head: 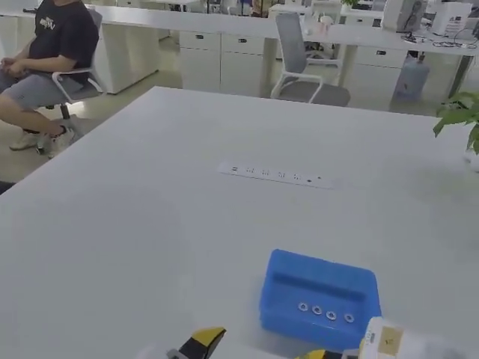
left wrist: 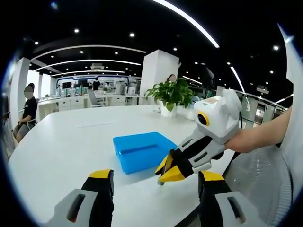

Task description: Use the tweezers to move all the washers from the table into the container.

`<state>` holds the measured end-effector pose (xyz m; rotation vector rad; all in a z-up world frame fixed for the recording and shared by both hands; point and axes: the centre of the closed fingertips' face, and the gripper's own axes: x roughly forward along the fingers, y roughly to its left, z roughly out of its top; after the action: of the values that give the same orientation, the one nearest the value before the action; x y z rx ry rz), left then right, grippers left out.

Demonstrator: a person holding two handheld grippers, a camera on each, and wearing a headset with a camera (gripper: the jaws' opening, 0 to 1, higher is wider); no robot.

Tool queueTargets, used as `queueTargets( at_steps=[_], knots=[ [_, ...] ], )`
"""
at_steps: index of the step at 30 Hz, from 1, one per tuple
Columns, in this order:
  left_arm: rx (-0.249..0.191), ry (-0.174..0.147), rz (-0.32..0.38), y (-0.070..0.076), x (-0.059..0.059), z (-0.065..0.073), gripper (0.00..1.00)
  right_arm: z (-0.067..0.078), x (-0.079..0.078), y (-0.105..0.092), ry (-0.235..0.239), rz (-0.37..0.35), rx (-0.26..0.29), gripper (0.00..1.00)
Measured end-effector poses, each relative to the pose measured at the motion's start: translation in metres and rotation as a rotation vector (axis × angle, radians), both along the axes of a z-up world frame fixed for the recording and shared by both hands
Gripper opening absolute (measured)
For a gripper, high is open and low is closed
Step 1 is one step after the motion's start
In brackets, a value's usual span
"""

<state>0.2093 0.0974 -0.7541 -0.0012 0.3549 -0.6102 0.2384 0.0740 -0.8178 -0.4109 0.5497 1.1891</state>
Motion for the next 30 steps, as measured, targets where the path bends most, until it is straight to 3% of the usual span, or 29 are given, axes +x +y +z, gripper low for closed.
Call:
queueTargets(
  at_steps=[4, 8, 10, 14, 17, 22, 25, 30],
  knots=[
    [-0.002, 0.000, 0.003, 0.0005, 0.0003, 0.0003, 0.74, 0.0000, 0.0046, -0.0031, 0.008, -0.018, 0.002, 0.04],
    [0.002, 0.002, 0.002, 0.0007, 0.0003, -0.0003, 0.74, 0.0002, 0.0096, -0.0075, 0.055, -0.077, 0.035, 0.04],
    [0.001, 0.001, 0.004, 0.0011, 0.0005, -0.0002, 0.74, 0.0004, 0.0071, -0.0080, 0.050, -0.074, 0.032, 0.04],
    [0.004, 0.002, 0.005, 0.0017, 0.0008, -0.0008, 0.74, 0.0005, -0.0001, -0.0055, -0.008, -0.006, 0.002, 0.04],
    [0.006, 0.005, 0.004, 0.0013, 0.0007, -0.0012, 0.74, 0.0009, 0.0057, -0.0072, 0.030, -0.052, 0.022, 0.04],
    [0.004, 0.005, 0.001, 0.0012, 0.0004, -0.0014, 0.74, 0.0006, 0.0003, -0.0070, 0.006, -0.022, 0.015, 0.04],
    [0.004, 0.005, 0.001, 0.0007, 0.0003, -0.0013, 0.74, 0.0010, 0.0059, -0.0098, 0.062, -0.103, 0.058, 0.04],
    [0.006, 0.009, -0.008, -0.0013, -0.0006, -0.0013, 0.73, 0.0009, 0.0032, -0.0090, 0.029, -0.054, 0.031, 0.04]
  ],
)
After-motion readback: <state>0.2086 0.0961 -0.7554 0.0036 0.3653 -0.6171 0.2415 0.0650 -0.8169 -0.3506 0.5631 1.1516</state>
